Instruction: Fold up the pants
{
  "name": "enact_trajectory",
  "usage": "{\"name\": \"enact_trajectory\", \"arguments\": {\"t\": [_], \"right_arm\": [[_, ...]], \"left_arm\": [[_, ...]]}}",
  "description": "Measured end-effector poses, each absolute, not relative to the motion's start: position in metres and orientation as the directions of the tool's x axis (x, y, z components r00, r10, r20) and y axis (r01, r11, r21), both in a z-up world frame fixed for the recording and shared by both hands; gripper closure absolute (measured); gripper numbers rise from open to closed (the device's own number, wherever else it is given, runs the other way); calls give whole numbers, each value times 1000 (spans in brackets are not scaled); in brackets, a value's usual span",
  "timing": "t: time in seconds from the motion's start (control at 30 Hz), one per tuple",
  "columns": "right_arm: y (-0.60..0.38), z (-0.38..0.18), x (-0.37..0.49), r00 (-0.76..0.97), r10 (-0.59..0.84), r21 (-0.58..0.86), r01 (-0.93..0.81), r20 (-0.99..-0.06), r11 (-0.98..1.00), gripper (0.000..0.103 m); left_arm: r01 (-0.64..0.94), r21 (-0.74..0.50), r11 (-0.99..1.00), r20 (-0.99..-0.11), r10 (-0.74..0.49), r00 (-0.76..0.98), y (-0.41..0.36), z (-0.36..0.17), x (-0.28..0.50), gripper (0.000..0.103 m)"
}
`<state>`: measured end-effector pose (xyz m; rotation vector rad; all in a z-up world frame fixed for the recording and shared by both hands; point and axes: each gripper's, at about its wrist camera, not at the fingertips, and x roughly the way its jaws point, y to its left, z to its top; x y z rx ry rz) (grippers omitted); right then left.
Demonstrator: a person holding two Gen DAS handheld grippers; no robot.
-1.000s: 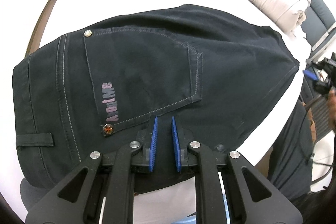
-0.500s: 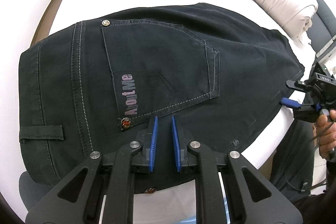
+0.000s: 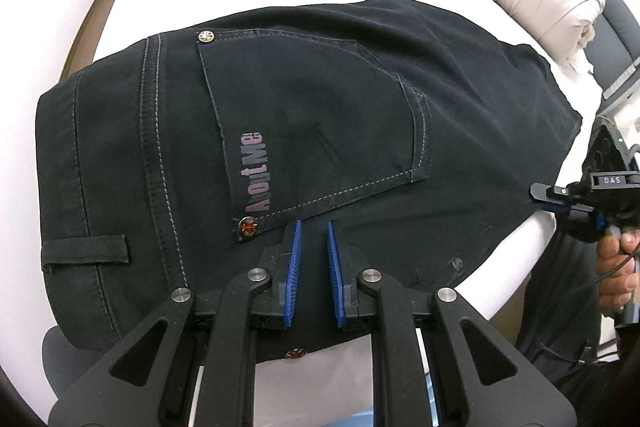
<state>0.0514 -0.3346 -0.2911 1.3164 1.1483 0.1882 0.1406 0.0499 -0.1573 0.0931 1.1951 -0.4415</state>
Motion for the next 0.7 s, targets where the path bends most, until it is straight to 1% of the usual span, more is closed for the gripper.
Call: {"name": "enact_trajectory", "arguments": {"t": [0.03,0.07,0.1,0.13,0.17,0.2,0.27,0.3,0.33,0.37,0.4,0.47,0.57,0.67,0.7], "right_arm": [[-334,-291,53,481,687,821,471,-544,321,96],[-338,-289,54,489,686,826,470,-538,311,88],[-344,-288,54,505,682,830,474,-529,292,76],[-350,-285,54,526,673,836,476,-520,273,70],[-357,-284,53,549,658,840,475,-515,261,61],[-369,-281,50,579,630,842,475,-518,255,60],[-393,-279,46,621,581,839,489,-527,239,61],[-408,-281,44,645,563,844,495,-517,208,70],[-419,-283,43,657,545,840,506,-522,195,76],[-429,-284,41,664,524,834,517,-533,193,88],[-439,-285,38,670,500,826,527,-548,199,97],[-450,-288,31,669,472,810,549,-574,207,101],[-456,-294,16,682,466,816,547,-563,186,103],[-454,-291,15,685,461,818,540,-565,200,102],[-455,-287,13,680,452,810,548,-577,209,97]], "left_arm": [[377,-160,912,-913,-282,295,50,-157,141,90],[374,-161,913,-912,-282,297,50,-157,141,90],[371,-162,914,-912,-282,298,50,-157,141,90],[367,-160,916,-911,-280,302,49,-156,141,90],[367,-156,917,-910,-278,308,50,-154,139,90],[369,-150,917,-909,-275,313,48,-153,139,90],[381,-141,914,-909,-272,316,43,-150,137,90],[389,-140,911,-909,-273,314,39,-150,137,90],[394,-134,909,-911,-269,312,36,-151,136,90],[399,-122,909,-915,-259,310,32,-154,136,90],[400,-116,909,-917,-253,310,30,-155,136,90],[392,-126,911,-917,-258,304,31,-157,138,90],[387,-148,910,-915,-275,295,34,-158,140,90],[389,-139,911,-918,-266,294,34,-157,142,90],[390,-136,911,-919,-263,294,33,-156,142,90]]}}
